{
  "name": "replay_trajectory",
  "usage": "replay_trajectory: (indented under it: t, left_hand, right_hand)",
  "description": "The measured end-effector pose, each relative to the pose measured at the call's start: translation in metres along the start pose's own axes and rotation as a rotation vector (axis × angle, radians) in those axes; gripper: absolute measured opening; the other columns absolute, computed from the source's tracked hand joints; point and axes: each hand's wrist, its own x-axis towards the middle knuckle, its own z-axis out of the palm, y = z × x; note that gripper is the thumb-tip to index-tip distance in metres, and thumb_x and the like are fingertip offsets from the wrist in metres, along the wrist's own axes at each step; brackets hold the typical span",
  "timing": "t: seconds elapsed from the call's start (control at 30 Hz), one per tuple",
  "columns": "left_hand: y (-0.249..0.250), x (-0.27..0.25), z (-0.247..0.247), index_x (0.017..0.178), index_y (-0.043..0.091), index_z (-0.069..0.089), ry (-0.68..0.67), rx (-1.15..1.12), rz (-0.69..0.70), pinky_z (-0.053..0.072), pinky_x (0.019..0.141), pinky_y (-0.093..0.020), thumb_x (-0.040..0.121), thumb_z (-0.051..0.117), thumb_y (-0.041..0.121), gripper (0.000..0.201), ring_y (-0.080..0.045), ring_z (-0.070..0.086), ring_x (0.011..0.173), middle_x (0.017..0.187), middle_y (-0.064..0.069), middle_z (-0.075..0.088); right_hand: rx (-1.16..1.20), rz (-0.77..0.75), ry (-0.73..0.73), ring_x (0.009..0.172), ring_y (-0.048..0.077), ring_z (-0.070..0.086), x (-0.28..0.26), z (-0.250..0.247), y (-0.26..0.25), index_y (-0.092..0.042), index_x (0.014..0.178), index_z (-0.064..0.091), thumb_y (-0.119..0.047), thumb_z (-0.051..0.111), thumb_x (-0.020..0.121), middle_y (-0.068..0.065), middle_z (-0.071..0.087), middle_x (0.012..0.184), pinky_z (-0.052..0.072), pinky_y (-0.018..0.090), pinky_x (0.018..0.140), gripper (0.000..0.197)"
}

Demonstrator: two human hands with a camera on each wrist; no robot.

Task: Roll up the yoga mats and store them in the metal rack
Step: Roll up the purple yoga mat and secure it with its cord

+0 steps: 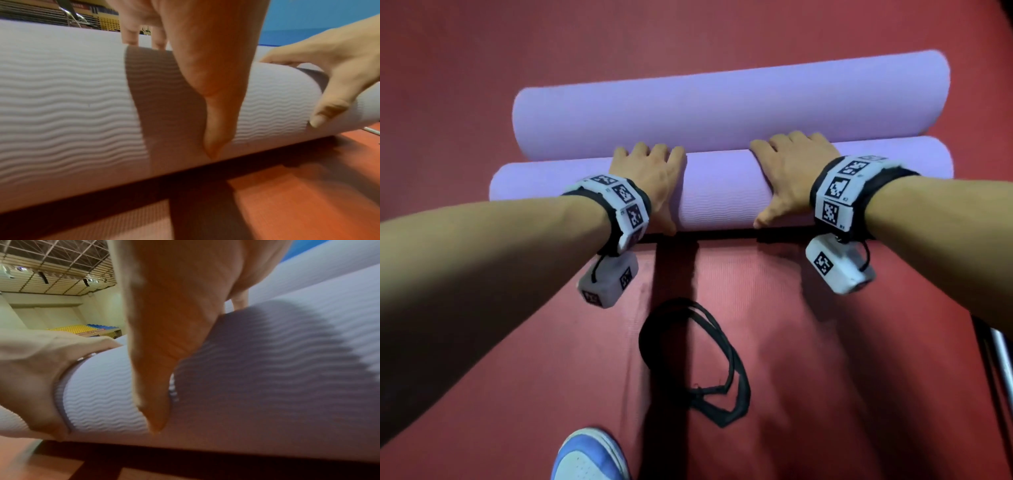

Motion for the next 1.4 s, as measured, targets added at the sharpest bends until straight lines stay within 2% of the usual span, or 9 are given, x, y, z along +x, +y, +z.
replay_trajectory:
  t: [0.2, 0.33, 0.4, 0.47, 0.57, 0.77, 1.03, 1.23, 1.4]
  left_hand:
    - [-0.012, 0.013, -0.025, 0.098, 0.029, 0.053, -0.403, -0.234, 0.071, 0.058, 0.075, -0.039, 0.020, 0.085, 0.058, 0.089, -0.018, 0.066, 0.078, 0.087, 0.006, 0.067]
    - [-0.012, 0.012, -0.012, 0.097, 0.019, 0.071, -0.781, -0.541, 0.200, 0.060, 0.082, -0.045, 0.020, 0.097, 0.046, 0.086, -0.021, 0.074, 0.089, 0.094, 0.000, 0.077]
    - [-0.022, 0.005, -0.014, 0.119, 0.018, 0.063, -0.652, -0.732, 0.203, 0.053, 0.097, -0.031, 0.034, 0.100, 0.033, 0.094, -0.011, 0.065, 0.111, 0.119, 0.007, 0.070]
    - [-0.040, 0.003, -0.019, 0.142, 0.021, 0.044, -0.268, -0.797, 0.202, 0.037, 0.107, -0.017, 0.050, 0.094, 0.041, 0.107, -0.006, 0.049, 0.129, 0.140, 0.011, 0.053]
    - [-0.054, 0.002, -0.013, 0.137, 0.017, 0.046, 0.117, -0.485, -0.036, 0.042, 0.103, -0.047, 0.076, 0.047, 0.065, 0.078, -0.039, 0.053, 0.121, 0.135, -0.019, 0.056]
    - [-0.013, -0.017, -0.001, 0.131, 0.011, 0.037, -0.027, -0.085, -0.125, 0.035, 0.097, -0.052, 0.045, 0.073, 0.083, 0.117, -0.039, 0.047, 0.116, 0.126, -0.019, 0.048]
    - [-0.014, -0.017, 0.011, 0.152, 0.024, 0.018, 0.202, -0.195, -0.052, 0.035, 0.094, -0.050, 0.050, 0.090, 0.054, 0.129, -0.040, 0.043, 0.113, 0.132, -0.021, 0.040]
    - [-0.006, -0.020, 0.024, 0.117, 0.026, 0.040, 0.510, -0.167, 0.270, 0.036, 0.079, -0.048, 0.044, 0.091, 0.013, 0.090, -0.030, 0.039, 0.095, 0.108, -0.017, 0.045]
    - [-0.008, -0.019, 0.005, 0.146, 0.038, 0.013, 0.360, -0.130, 0.063, 0.015, 0.107, -0.050, 0.045, 0.093, 0.045, 0.130, -0.035, 0.018, 0.139, 0.156, -0.015, 0.018]
  right_hand:
    - [0.257, 0.011, -0.328, 0.084, 0.027, 0.065, 0.003, -0.022, 0.005, -0.024, 0.106, 0.053, -0.076, 0.077, 0.025, -0.001, 0.067, 0.093, 0.055, 0.044, 0.082, 0.099]
    - [0.404, -0.013, -0.485, 0.101, 0.018, 0.065, -0.003, -0.007, 0.006, -0.034, 0.114, 0.058, -0.081, 0.076, 0.021, -0.010, 0.069, 0.110, 0.051, 0.042, 0.096, 0.105]
    - [0.423, -0.022, -0.296, 0.115, 0.022, 0.058, -0.005, -0.006, 0.011, -0.031, 0.131, 0.047, -0.088, 0.071, 0.026, -0.005, 0.061, 0.128, 0.044, 0.042, 0.103, 0.122]
    - [0.364, 0.042, -0.094, 0.117, 0.035, 0.055, -0.007, -0.016, 0.019, -0.018, 0.134, 0.041, -0.084, 0.068, 0.051, 0.012, 0.057, 0.131, 0.043, 0.047, 0.101, 0.110]
    - [0.264, 0.111, 0.033, 0.114, 0.042, 0.054, -0.007, -0.017, 0.026, -0.012, 0.130, 0.044, -0.063, 0.045, 0.090, 0.024, 0.055, 0.128, 0.041, 0.050, 0.096, 0.065]
    - [0.026, 0.106, 0.008, 0.109, 0.038, 0.054, -0.018, 0.008, 0.009, -0.015, 0.132, 0.031, -0.088, 0.063, 0.049, 0.018, 0.055, 0.121, 0.038, 0.049, 0.092, 0.115]
    - [0.010, 0.102, 0.061, 0.107, 0.039, 0.055, -0.017, 0.009, 0.013, -0.028, 0.146, 0.009, -0.069, 0.078, 0.056, 0.018, 0.048, 0.123, 0.042, 0.050, 0.089, 0.121]
    - [0.089, 0.046, 0.018, 0.106, 0.040, 0.056, -0.023, 0.008, 0.011, -0.044, 0.146, -0.011, -0.058, 0.075, 0.074, 0.021, 0.041, 0.129, 0.045, 0.053, 0.086, 0.113]
    - [0.039, 0.028, 0.044, 0.113, 0.038, 0.049, -0.022, 0.007, 0.010, -0.046, 0.143, -0.026, -0.053, 0.078, 0.071, 0.017, 0.023, 0.142, 0.041, 0.056, 0.092, 0.127]
